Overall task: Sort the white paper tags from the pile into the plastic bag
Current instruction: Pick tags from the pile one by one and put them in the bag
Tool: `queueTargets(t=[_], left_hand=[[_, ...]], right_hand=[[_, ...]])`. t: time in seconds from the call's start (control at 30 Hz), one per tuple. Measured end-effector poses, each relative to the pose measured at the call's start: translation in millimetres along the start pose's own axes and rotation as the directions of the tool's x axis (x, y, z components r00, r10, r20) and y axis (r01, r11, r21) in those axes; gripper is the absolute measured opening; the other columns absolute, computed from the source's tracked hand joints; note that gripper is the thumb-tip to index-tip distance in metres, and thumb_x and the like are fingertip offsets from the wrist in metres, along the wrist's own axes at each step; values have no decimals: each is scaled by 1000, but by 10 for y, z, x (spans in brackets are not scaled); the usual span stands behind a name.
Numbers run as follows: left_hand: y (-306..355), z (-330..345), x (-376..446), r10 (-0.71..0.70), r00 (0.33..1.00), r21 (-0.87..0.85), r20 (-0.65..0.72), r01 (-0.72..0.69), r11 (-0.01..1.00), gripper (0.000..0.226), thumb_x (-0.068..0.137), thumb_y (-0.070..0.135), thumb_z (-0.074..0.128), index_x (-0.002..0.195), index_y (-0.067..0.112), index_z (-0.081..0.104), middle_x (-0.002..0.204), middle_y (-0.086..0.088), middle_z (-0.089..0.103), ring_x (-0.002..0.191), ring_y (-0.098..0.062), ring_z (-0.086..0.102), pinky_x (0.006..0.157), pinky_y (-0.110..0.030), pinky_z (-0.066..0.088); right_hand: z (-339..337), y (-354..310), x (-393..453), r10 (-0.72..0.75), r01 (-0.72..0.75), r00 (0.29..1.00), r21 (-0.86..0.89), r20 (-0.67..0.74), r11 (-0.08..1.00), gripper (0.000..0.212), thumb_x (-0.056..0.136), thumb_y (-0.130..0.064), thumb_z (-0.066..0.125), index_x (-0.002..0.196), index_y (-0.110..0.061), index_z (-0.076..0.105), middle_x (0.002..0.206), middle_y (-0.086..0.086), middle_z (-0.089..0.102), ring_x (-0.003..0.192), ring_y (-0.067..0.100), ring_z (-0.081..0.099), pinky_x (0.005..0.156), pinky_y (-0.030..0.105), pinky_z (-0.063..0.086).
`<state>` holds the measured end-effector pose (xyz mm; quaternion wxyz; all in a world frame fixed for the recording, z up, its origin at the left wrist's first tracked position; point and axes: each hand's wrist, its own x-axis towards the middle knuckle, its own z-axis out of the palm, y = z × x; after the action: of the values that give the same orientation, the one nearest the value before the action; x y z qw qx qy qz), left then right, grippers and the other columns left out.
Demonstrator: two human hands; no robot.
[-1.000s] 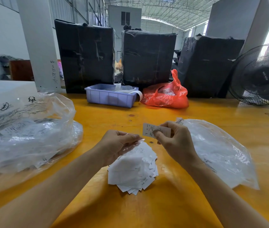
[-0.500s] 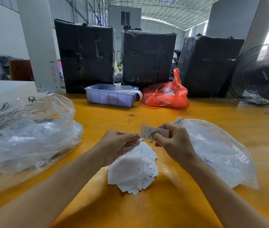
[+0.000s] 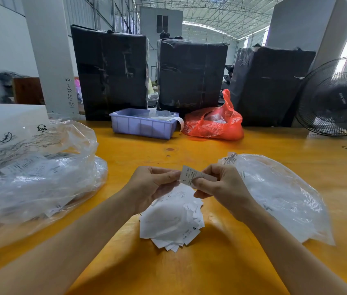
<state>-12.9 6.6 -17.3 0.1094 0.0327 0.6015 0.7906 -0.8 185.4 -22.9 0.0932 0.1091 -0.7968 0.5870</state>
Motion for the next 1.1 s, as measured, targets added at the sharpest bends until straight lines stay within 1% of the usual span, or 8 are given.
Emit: queueTargets(t=[0.13,0.3,0.43,0.6,0.73,0.9,1.0,1.1], left_hand=[[-32,15,0,75,997,32,-2,-75,997,6,77,0,67,82,-1,71,75,-10,73,67,-13,71,58,-16,54],[-90,20,9,212,977,256,-2,-204,945,4,76,4,72,76,7,72,75,-5,74,74,-15,69,68,-19,57],[-124,44,12,189,981,322,54,-196,926,10,76,2,72,86,0,71,71,-3,72,65,-9,67,60,-17,53],[-176,52,41,164,987,259,-1,-158,953,7,76,2,73,81,2,70,68,-2,72,65,-10,67,63,-19,55],[-204,57,62,151,988,185,-34,-143,972,6,75,2,74,79,1,70,66,-5,70,63,-13,66,61,-19,55],[-206,44,48,154,988,245,4,-150,958,8,76,4,73,83,0,71,71,-8,70,65,-17,64,60,-25,52],[-199,51,24,115,992,250,54,-125,960,12,75,5,74,85,0,71,67,-3,69,60,-12,65,54,-21,50],[-194,54,20,109,994,238,15,-109,965,9,74,9,75,80,2,71,63,-1,68,56,-9,63,51,-20,48]], right_hand=[[-9,-18,-12,72,-79,994,88,76,993,11,78,1,71,81,5,61,75,16,68,57,22,69,52,24,54],[-38,-33,-12,159,-191,966,151,203,970,13,79,-1,71,85,6,63,69,13,68,56,20,66,52,25,54],[-17,-27,-15,109,-125,974,71,196,990,11,84,0,66,93,-1,61,71,9,60,54,11,58,54,23,52],[30,-13,-13,77,-69,991,-78,108,995,41,87,-7,64,122,-16,45,94,10,62,64,11,64,62,22,55],[90,-31,-38,-85,80,996,-202,-17,976,16,94,-7,53,107,-4,62,79,5,66,65,18,63,68,37,56],[176,-89,-77,24,23,978,-225,207,974,27,97,-1,37,112,-5,59,105,-4,52,66,9,49,58,18,47],[157,-52,-65,-30,45,996,-173,88,984,38,94,-6,52,132,-11,47,88,6,59,66,13,59,65,26,53],[123,-16,-45,-121,108,990,-180,-67,978,30,86,-8,66,116,-9,61,79,7,69,66,17,67,72,40,57]])
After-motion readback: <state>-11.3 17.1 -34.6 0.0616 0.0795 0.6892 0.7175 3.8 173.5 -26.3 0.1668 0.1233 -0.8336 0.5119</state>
